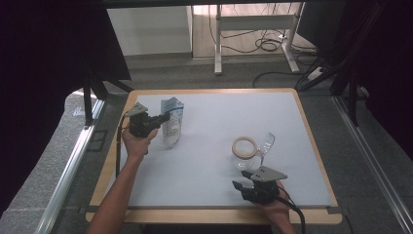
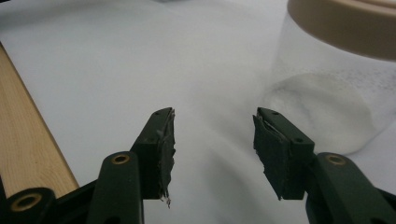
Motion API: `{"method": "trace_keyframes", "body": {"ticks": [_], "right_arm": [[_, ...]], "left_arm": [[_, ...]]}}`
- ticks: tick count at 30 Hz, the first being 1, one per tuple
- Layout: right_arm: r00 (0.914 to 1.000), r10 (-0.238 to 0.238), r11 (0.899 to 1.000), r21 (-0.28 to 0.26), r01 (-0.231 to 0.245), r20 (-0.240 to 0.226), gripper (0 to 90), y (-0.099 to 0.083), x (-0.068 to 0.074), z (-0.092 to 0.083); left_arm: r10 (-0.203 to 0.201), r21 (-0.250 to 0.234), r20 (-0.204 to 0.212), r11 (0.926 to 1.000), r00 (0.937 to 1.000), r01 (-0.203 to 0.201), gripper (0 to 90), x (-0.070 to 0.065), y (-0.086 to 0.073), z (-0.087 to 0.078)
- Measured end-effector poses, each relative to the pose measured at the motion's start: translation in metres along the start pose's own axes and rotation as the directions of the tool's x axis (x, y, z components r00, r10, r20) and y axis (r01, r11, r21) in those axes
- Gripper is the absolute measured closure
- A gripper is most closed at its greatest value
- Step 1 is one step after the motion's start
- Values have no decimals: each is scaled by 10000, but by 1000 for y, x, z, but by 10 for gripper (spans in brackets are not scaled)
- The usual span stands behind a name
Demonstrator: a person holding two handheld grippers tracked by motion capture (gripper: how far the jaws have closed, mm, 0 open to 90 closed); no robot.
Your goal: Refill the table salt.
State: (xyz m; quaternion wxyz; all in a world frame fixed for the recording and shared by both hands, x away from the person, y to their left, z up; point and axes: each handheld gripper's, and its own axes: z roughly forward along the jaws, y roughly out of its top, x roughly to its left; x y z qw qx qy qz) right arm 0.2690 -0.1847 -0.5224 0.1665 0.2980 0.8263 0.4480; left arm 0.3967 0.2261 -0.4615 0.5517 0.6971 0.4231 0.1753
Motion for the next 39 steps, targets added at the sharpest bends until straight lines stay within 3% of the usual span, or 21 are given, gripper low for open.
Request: {"method": "trace_keyframes", "body": {"ticks": [7, 18, 27, 39], "right_arm": [[9998, -215, 9998, -30, 215, -51, 481, 3, 8, 4], [9991, -410, 9990, -196, 408, -89, 480, 12, 19, 13], [9955, -922, 9956, -154, 919, -211, 442, 25, 34, 33], [9962, -863, 9962, -87, 862, -106, 398, 37, 38, 56]], "left_arm": [[-180, -117, 464, 9998, 9988, 186, 900, -5, 0, -4], [-119, -188, 863, 9997, 9962, 136, 900, -16, 3, -7], [32, -170, 1166, 9999, 9932, -12, 900, -29, 5, -8], [131, -222, 1508, 9997, 9885, -99, 900, -40, 6, -10]]}}
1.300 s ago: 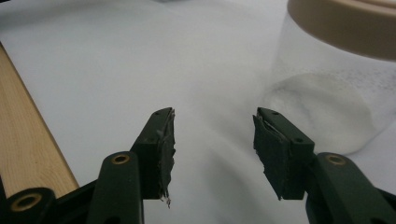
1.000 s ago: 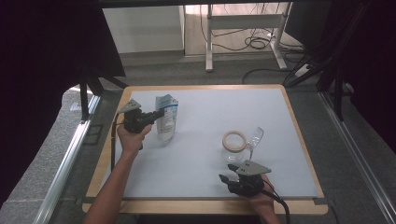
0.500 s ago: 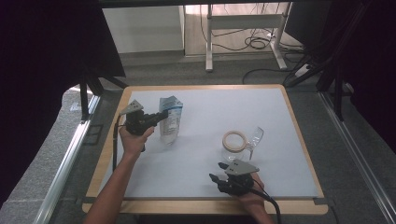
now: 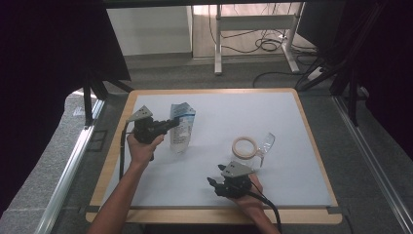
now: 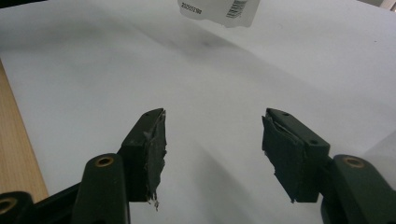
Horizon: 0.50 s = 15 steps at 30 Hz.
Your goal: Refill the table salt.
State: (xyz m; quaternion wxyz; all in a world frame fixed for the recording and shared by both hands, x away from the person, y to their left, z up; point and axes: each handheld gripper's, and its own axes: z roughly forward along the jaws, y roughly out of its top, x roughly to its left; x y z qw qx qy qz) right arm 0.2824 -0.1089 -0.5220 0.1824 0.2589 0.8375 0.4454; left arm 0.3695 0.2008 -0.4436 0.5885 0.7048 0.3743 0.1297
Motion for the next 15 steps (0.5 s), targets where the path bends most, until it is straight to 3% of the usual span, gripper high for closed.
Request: {"method": "trace_keyframes", "body": {"ticks": [15], "right_arm": [[9980, 507, 9986, 105, -511, 389, 386, 5, -6, 16]], "left_arm": [[248, 71, 554, 9997, 9982, -253, 900, -20, 4, 7]]}}
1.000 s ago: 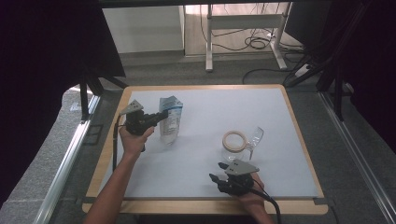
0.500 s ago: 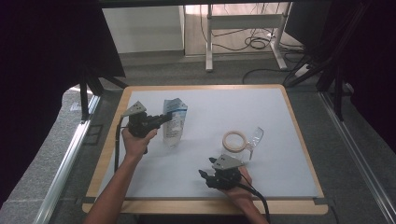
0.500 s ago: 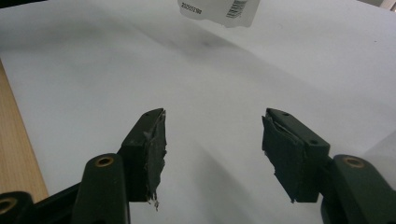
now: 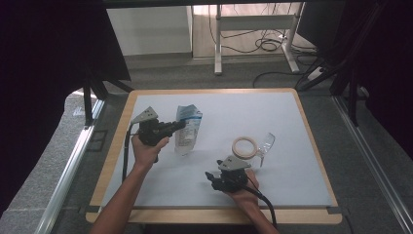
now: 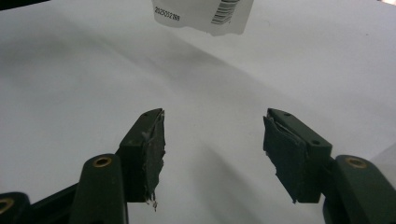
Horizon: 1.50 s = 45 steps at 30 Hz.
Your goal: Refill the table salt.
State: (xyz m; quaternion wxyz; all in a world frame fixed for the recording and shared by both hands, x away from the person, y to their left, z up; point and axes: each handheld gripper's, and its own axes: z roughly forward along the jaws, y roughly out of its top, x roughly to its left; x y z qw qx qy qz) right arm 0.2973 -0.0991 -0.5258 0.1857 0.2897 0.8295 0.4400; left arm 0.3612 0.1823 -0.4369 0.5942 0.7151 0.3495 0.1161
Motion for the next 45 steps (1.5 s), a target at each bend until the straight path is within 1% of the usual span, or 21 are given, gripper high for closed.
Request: {"method": "trace_keyframes", "body": {"ticks": [12, 15, 16, 17, 21, 22, 23, 25, 27, 29, 30, 31, 32, 33, 34, 36, 37, 40, 42, 43, 45], "right_arm": [[9986, -116, 9999, 94, 111, 517, 365, 8, 6, 19], [9969, -210, 9997, 130, 201, 752, 362, 10, 7, 25], [9951, -122, 9998, 190, 104, 981, 361, 11, 7, 29], [9951, -122, 9998, 190, 104, 981, 361, 11, 7, 29], [9904, -272, 9993, 290, 234, 1353, 351, 15, 7, 36], [9905, -118, 9997, 214, 90, 1369, 351, 17, 6, 38], [9905, -118, 9997, 214, 90, 1369, 351, 17, 6, 38], [9862, -418, 9989, 284, 377, 1599, 351, 18, 7, 39], [9839, -546, 9983, 275, 506, 1699, 351, 19, 8, 41], [9846, -515, 9985, 242, 481, 1671, 350, 19, 9, 42], [9856, -309, 9995, 125, 293, 1661, 351, 20, 11, 42], [9837, -223, 9997, -2, 227, 1782, 351, 20, 15, 42], [9819, -296, 9995, -74, 315, 1873, 352, 21, 15, 42], [9830, -270, 9995, -135, 299, 1818, 353, 21, 14, 42], [9842, -106, 9996, -226, 148, 1768, 354, 22, 13, 42], [9824, 21, 9995, -325, 40, 1868, 355, 22, 12, 42], [9821, -375, 9989, -199, 419, 1844, 356, 22, 10, 42], [9843, -397, 9986, -281, 452, 1719, 359, 22, 9, 42], [9852, -634, 9970, -346, 697, 1593, 399, 21, 10, 42], [9852, -634, 9970, -346, 697, 1593, 399, 21, 10, 42], [9829, -830, 9947, -463, 918, 1642, 419, 21, 11, 42]], "left_arm": [[87, -65, 569, 9999, 9983, -83, 900, -21, 4, 1], [91, -52, 706, 9999, 9975, -88, 900, -25, 4, 2], [95, -43, 815, 9999, 9966, -92, 900, -28, 5, 3], [95, -43, 815, 9999, 9966, -92, 900, -28, 5, 3], [238, -16, 960, 9997, 9951, -238, 900, -36, 6, 3], [257, -14, 1008, 9997, 9946, -257, 900, -39, 7, 3], [257, -14, 1008, 9997, 9946, -257, 900, -39, 7, 3], [274, -15, 1126, 9996, 9933, -274, 900, -41, 7, 2], [316, -27, 1168, 9995, 9926, -315, 900, -45, 9, 1], [292, -27, 1274, 9996, 9914, -291, 900, -47, 9, 1], [313, -27, 1314, 9995, 9908, -312, 900, -48, 10, 1], [337, -6, 1353, 9994, 9902, -339, 900, -50, 10, 1], [340, 1, 1374, 9994, 9899, -343, 900, -50, 10, 1], [344, 23, 1417, 9994, 9893, -351, 900, -51, 10, 1], [346, 45, 1428, 9994, 9891, -356, 900, -52, 10, 2], [427, 89, 1407, 9990, 9891, -444, 900, -54, 10, 3], [420, 123, 1418, 9989, 9890, -442, 900, -54, 10, 4], [392, 171, 1484, 9990, 9881, -422, 900, -55, 10, 6], [347, 232, 1514, 9990, 9879, -386, 900, -55, 10, 8], [345, 258, 1535, 9989, 9876, -389, 900, -55, 9, 9], [353, 271, 1550, 9988, 9873, -399, 900, -56, 10, 10]]}}
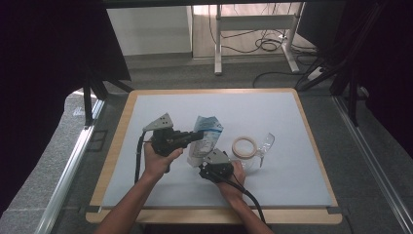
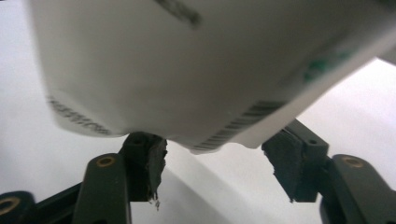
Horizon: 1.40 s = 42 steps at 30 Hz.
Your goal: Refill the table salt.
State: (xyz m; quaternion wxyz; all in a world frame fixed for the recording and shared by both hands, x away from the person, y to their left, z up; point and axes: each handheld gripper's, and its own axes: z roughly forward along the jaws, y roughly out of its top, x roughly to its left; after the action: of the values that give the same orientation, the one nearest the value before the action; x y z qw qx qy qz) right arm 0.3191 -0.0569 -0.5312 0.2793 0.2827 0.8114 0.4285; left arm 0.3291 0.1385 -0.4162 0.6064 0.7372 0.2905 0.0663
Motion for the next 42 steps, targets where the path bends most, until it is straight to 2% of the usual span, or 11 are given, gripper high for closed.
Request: {"method": "trace_keyframes", "body": {"ticks": [7, 16, 21, 26, 33, 35, 39, 42], "right_arm": [[9997, -49, 9998, -196, 44, -223, 428, 0, -2, -3], [9991, 135, 9997, -205, -143, -399, 459, -5, -4, -8], [9979, 403, 9988, -265, -417, -510, 472, -8, -7, -12], [9978, 464, 9985, -277, -477, -484, 471, -10, -9, -14], [9979, 574, 9976, -380, -585, -302, 389, -10, -10, -15], [9989, 450, 9980, -451, -454, -100, 339, -8, -7, -14], [9990, 413, 9973, -600, -424, -189, 349, -8, -5, -14], [9991, 276, 9973, -668, -297, -317, 413, -7, -3, -14]], "left_arm": [[21, 25, 48, 10000, 10000, -22, 900, 0, 3, 3], [-129, 223, 226, 9997, 9997, 124, 900, 2, 7, 14], [-231, 286, 374, 9993, 9990, 220, 900, 4, 9, 22], [-137, 395, 474, 9991, 9988, 118, 900, 1, 11, 27], [109, 305, 699, 9994, 9975, -131, 900, -11, 10, 22], [150, 319, 710, 9993, 9974, -173, 900, -11, 10, 19], [78, 253, 674, 9996, 9977, -95, 900, -11, 11, 17], [-120, 279, 786, 9996, 9968, 98, 900, -6, 10, 18]]}}
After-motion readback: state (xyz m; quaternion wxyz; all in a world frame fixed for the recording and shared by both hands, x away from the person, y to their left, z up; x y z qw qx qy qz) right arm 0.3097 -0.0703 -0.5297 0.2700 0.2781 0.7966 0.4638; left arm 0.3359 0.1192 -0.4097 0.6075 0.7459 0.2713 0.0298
